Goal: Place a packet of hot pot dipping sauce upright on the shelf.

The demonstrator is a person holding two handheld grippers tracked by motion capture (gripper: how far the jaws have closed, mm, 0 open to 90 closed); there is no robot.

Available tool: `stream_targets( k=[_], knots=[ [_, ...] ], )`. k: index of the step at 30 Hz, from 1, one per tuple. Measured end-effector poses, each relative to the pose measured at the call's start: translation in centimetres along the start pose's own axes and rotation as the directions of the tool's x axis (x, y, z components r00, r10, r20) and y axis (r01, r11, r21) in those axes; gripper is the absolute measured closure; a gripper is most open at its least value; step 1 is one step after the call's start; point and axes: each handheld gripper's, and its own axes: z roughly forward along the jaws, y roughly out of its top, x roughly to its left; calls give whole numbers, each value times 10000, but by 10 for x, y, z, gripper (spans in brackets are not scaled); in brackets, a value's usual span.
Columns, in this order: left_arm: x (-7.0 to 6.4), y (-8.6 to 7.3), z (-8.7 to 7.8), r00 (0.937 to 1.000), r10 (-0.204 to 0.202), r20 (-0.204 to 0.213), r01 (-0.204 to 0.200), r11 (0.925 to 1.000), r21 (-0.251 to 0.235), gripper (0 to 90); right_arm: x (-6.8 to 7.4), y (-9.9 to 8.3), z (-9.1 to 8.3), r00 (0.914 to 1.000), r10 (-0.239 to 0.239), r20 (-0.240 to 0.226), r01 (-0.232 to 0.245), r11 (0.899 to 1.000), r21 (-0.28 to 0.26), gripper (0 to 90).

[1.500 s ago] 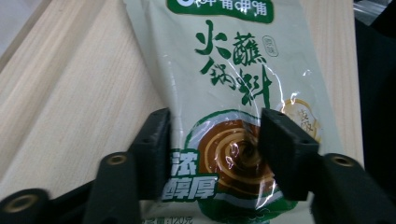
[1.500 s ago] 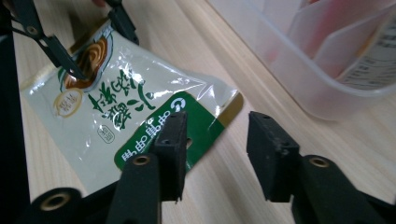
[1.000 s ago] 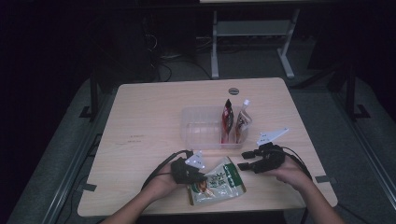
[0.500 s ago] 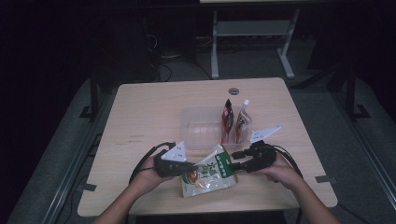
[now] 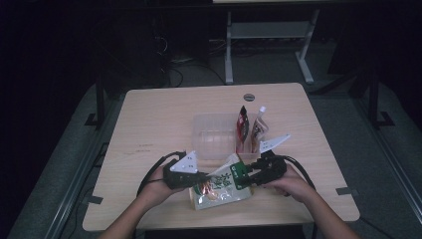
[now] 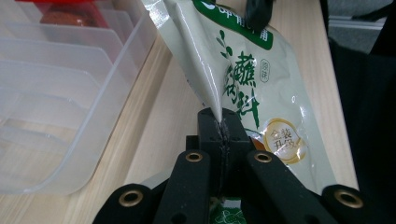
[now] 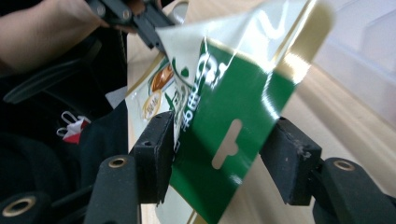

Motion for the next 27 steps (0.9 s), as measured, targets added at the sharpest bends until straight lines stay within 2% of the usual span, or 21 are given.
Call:
stream_targets(
  k=[2, 4, 6, 8, 9, 14, 16, 21, 22, 27],
  knots=[
    [0, 0, 1, 9999, -107, 22, 107, 9999, -39, 895, 2, 0, 4, 9999, 18, -163, -15, 9998, 173, 492],
    [1, -1, 2, 9998, -179, 103, 179, 9998, 13, 894, 3, 1, 7, 9997, -207, -103, 210, 9995, 237, 515],
    [2, -3, 1, 9996, -239, 155, 239, 9997, 0, 894, 3, 1, 6, 9998, -163, -113, 165, 9996, 220, 544],
    [3, -3, 1, 9990, -392, 200, 393, 9992, -90, 894, 3, 2, 4, 9998, -41, -220, 43, 10000, 90, 578],
    [3, -3, 1, 9990, -392, 200, 393, 9992, -90, 894, 3, 2, 4, 9998, -41, -220, 43, 10000, 90, 578],
    [6, -6, 1, 9986, -480, 206, 482, 9988, -108, 893, 3, 2, 1, 9989, 56, -467, -63, 9999, -145, 709],
    [7, -7, 1, 9986, -486, 216, 488, 9988, -79, 893, 3, 2, 1, 9985, 30, -544, -40, 9998, -189, 735],
    [9, -8, 1, 9974, -686, 235, 691, 9974, -188, 891, 5, 3, 1, 9980, -396, -501, 387, 9991, -182, 850],
    [9, -8, 1, 9979, -608, 232, 611, 9980, -132, 891, 5, 3, 1, 9978, -427, -509, 418, 9990, -177, 862],
    [10, -10, 2, 9967, -754, 309, 758, 9970, -120, 888, 4, 3, 2, 9966, -575, -591, 570, 9983, -97, 891]
  ],
)
